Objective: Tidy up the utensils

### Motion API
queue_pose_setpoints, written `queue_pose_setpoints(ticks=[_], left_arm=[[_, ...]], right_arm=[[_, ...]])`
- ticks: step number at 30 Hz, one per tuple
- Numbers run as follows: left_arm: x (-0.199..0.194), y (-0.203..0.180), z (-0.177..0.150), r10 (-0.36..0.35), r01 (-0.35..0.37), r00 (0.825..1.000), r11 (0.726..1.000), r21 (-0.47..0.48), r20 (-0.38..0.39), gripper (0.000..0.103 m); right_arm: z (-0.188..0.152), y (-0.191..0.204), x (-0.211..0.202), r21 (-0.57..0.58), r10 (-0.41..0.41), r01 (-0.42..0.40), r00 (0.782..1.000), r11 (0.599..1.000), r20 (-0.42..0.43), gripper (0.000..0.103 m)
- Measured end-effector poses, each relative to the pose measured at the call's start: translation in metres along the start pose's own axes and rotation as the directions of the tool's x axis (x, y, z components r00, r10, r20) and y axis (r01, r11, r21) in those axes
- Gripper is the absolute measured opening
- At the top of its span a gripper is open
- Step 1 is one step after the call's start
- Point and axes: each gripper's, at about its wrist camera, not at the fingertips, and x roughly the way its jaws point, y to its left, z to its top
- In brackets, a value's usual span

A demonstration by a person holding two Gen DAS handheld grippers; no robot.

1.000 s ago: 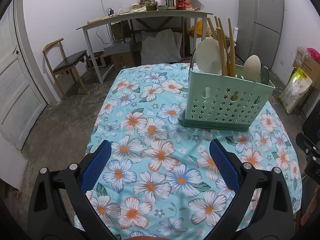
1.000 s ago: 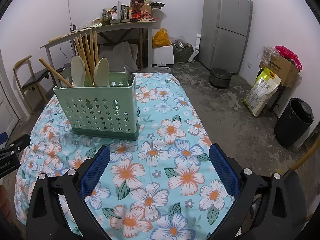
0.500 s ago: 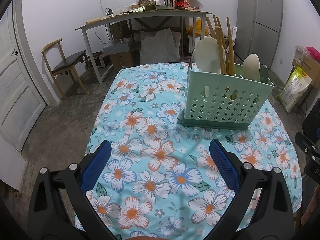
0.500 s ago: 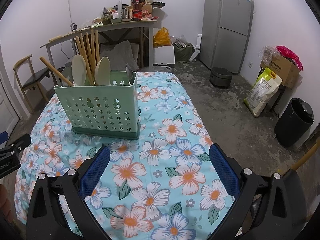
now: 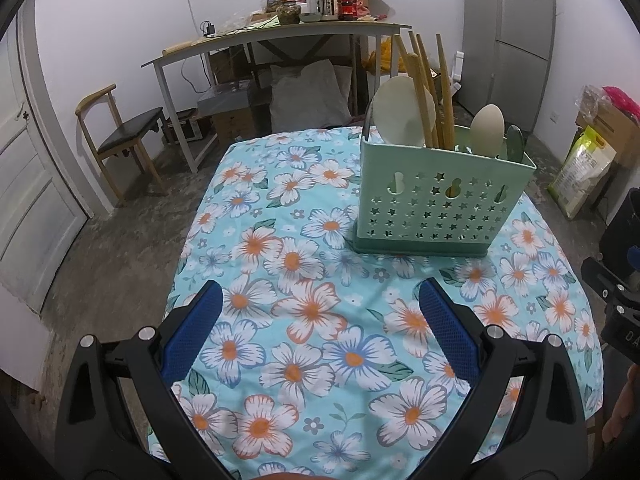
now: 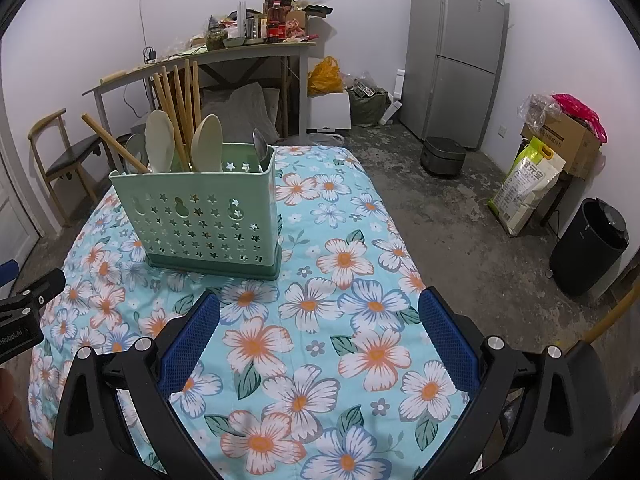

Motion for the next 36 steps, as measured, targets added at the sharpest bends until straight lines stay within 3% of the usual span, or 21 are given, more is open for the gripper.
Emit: queue_pose_setpoints(ticks=[36], left_arm=[[0.0013,0.0014,0.0019,-0.002,0.002,1.000,1.000,-0.003,-0.007,0.095]], right_arm=[[0.0030,0.0004,0.0002,-0.007,0.020,-0.020,1.000,1.000,-0.001,0.097]])
